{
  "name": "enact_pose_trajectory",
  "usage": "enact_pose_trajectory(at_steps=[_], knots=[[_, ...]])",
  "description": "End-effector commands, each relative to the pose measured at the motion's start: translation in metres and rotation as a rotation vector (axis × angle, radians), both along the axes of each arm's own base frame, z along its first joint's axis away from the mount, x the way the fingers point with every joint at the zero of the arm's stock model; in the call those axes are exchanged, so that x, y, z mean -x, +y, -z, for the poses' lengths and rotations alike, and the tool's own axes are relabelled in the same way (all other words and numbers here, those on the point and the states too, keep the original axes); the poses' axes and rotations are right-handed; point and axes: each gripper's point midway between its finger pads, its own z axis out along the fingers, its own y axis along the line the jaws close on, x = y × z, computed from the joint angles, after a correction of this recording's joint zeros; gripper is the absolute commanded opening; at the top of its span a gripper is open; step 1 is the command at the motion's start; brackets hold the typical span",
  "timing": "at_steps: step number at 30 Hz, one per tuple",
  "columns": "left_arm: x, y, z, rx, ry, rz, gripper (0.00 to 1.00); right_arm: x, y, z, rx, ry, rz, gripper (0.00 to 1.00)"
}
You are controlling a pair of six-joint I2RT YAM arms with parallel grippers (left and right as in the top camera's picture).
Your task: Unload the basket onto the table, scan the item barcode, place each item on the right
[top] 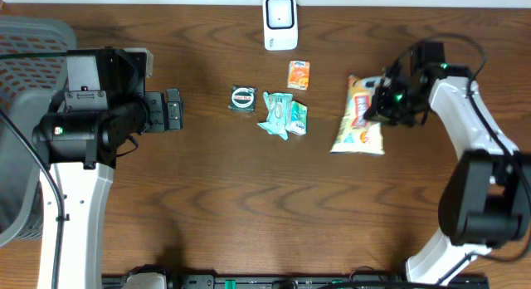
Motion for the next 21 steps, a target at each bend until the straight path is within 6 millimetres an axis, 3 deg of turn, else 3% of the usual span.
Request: enact_pose_trajectory(at_steps=[1,10,14,21], knots=[[-0.001,0.003,-0.002,-0.013,-0.004,0.001,0.98,-0.005,-0.023,-0.035,0.298,-0.095,-0.003,0.01],[-0.001,0.003,-0.002,-0.013,-0.004,0.001,0.98,0.021,-0.053,-0.051,0.877,-0.066,0.113,0.01],[-0.001,0.003,-0.002,-0.013,-0.004,0.001,0.98,0.026,-0.049,-0.045,0.932,-0.038,0.087,0.01],[-0.001,0.003,-0.002,-0.013,-0.004,0.001,0.98,0.031,-0.042,-0.017,0.956,0.048,0.019,0.01]])
